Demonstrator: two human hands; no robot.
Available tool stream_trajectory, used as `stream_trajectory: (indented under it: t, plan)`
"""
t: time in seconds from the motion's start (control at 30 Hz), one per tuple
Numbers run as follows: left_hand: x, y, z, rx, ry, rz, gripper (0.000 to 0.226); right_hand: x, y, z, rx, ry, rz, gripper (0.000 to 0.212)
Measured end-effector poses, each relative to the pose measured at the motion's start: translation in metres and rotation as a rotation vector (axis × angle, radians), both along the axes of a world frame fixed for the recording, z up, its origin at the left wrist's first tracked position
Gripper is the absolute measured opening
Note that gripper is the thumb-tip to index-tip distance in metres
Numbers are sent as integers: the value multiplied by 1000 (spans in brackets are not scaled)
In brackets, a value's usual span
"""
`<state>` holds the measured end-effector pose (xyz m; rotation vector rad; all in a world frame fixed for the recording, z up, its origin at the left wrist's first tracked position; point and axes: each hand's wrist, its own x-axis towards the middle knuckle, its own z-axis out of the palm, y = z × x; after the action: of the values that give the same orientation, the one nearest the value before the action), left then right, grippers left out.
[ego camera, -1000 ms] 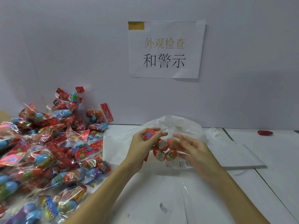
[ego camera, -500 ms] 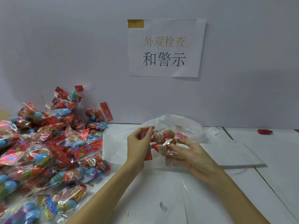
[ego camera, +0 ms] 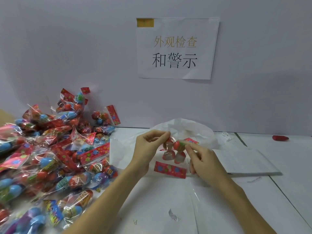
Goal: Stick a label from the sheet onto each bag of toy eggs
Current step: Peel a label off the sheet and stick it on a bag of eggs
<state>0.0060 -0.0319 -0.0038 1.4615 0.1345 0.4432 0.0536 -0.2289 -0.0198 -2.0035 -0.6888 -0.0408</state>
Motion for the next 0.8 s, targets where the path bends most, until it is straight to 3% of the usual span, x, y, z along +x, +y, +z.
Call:
stream_trajectory:
  t: [0.17, 0.3, 0.4, 0.5, 0.57, 0.7, 0.8]
  plan:
    - [4, 8, 9, -81, 24, 84, 61, 3, -10, 10, 283, 15, 112, 41]
    - [3, 12, 9, -56, 198, -112, 80, -2, -8, 12, 292, 55, 186, 65]
    - [3, 10, -1, -101, 151, -235, 64, -3, -6, 12, 328, 132, 219, 71]
    - [2, 9, -3, -145, 75, -243, 39, -1, -7, 12, 371, 235, 261, 43]
    - [2, 7, -2, -164, 43, -242, 34, -1, -5, 11, 464, 308, 252, 20]
    - [3, 4, 0, -307, 61, -199, 31, -4, 1, 8, 448, 257, 114, 37]
    - [2, 3, 2, -371, 127, -200, 42, -1, 1, 8, 435, 270, 45, 29]
